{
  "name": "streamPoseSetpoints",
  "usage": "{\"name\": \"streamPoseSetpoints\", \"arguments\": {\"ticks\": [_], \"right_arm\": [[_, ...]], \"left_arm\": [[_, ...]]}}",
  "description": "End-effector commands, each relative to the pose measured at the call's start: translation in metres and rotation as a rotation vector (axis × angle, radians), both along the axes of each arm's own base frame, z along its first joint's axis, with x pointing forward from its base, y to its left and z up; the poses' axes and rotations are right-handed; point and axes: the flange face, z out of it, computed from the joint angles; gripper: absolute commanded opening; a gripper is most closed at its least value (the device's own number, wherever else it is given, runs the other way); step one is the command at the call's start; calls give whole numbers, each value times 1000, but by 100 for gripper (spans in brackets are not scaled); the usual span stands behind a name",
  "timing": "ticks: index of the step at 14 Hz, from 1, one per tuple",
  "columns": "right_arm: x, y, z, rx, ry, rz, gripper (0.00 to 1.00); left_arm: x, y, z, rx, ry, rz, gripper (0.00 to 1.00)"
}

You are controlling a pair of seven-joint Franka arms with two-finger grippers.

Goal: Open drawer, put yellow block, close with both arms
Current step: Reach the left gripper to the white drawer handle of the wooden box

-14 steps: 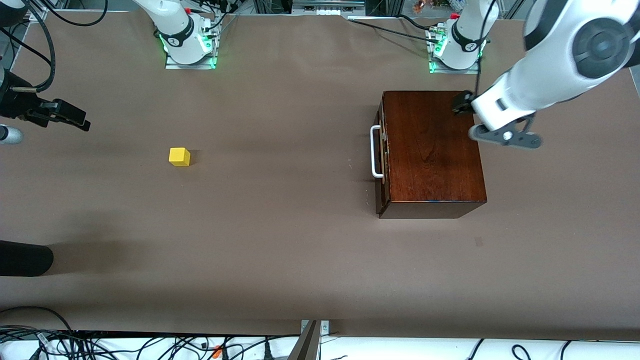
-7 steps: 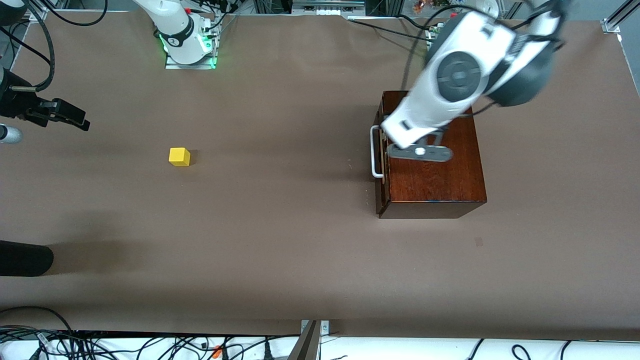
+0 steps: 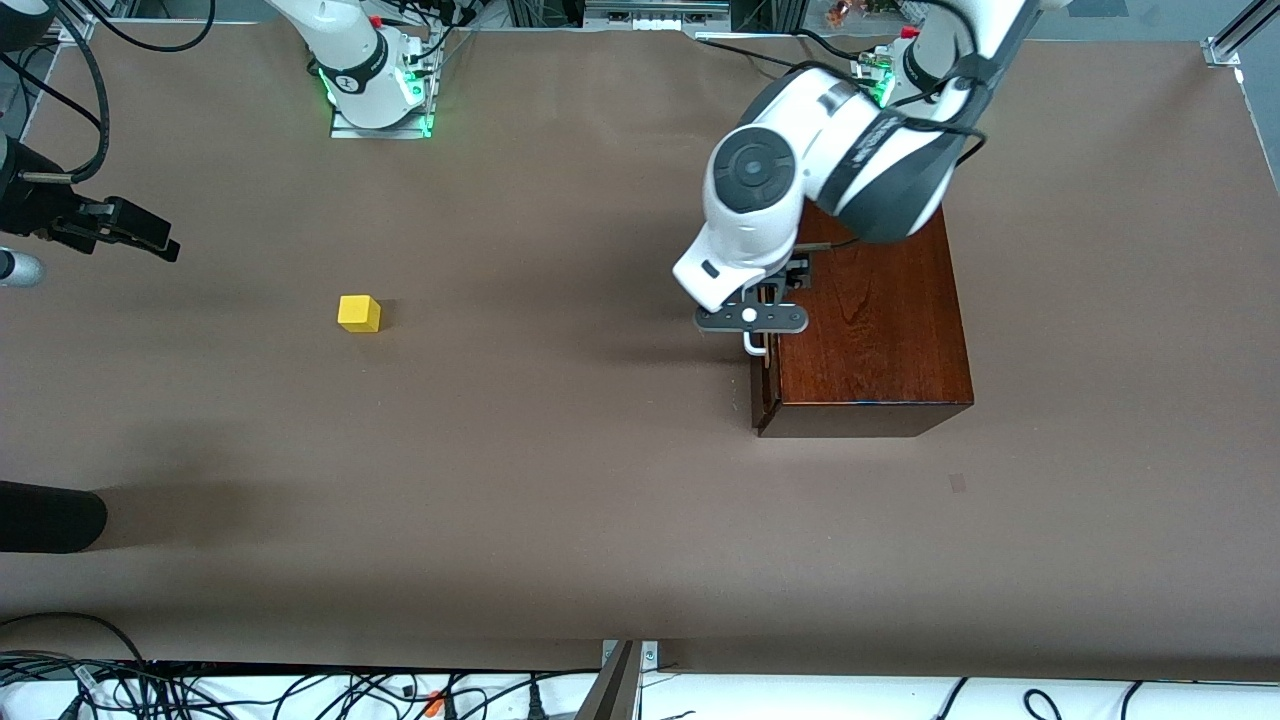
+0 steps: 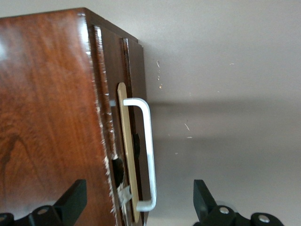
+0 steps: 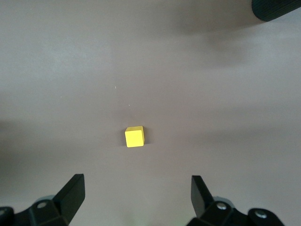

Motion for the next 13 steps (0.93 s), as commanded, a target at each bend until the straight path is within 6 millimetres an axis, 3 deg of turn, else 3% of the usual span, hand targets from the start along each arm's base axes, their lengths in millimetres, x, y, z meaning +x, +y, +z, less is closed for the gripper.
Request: {"name": "streamPoseSetpoints", "arguments": {"ticks": [1, 4, 13], "right_arm": [[-3, -2, 7, 9, -2, 4, 100], [-3, -2, 7, 9, -1, 4, 100], [-3, -2, 6, 9, 1, 6, 100]], "left_arm": [[-12, -19, -23, 70, -53, -45, 100], [-19, -22, -53, 58, -75, -24, 100], [-30, -13, -86, 107, -85, -65, 100]]}}
